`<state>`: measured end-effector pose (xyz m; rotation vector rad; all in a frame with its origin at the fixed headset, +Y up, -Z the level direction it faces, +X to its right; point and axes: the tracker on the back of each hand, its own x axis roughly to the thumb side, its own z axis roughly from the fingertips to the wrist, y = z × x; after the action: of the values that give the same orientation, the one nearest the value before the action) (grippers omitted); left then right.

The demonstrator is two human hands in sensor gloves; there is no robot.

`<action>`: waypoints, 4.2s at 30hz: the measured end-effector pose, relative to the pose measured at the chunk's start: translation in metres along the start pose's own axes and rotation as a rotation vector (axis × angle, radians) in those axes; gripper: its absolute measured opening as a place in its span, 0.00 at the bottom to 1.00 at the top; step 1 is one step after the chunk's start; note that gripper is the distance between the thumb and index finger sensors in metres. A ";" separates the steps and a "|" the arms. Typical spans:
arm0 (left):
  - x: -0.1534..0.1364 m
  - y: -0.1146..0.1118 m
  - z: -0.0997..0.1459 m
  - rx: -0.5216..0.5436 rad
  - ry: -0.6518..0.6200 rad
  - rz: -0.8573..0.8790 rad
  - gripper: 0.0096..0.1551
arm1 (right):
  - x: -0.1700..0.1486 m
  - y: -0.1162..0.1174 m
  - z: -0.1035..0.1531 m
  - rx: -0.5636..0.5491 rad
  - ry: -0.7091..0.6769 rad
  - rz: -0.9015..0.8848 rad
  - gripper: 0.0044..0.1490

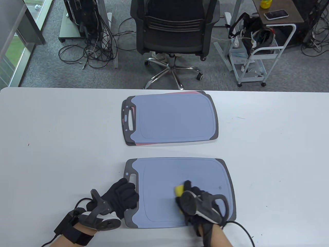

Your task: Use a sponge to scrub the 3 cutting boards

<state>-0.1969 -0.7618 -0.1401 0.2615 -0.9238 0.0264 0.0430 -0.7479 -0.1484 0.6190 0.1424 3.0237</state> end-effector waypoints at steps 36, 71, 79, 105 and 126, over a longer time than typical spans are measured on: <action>-0.001 -0.001 -0.001 -0.007 0.007 0.011 0.23 | -0.124 0.017 0.057 0.072 0.488 -0.041 0.48; -0.004 -0.003 -0.004 -0.025 0.036 0.016 0.23 | -0.083 0.011 0.034 0.065 0.324 -0.053 0.49; -0.004 -0.003 -0.005 -0.027 0.035 0.017 0.23 | 0.063 -0.004 0.001 -0.015 -0.149 0.063 0.49; -0.010 -0.005 -0.009 -0.044 0.101 -0.004 0.22 | 0.096 -0.013 -0.008 -0.003 -0.139 0.029 0.52; -0.013 -0.007 -0.010 -0.079 0.100 0.001 0.22 | -0.008 0.004 0.012 0.021 0.111 -0.033 0.50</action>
<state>-0.1962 -0.7646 -0.1573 0.1851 -0.8234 0.0036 0.0551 -0.7513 -0.1407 0.4459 0.1872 3.0285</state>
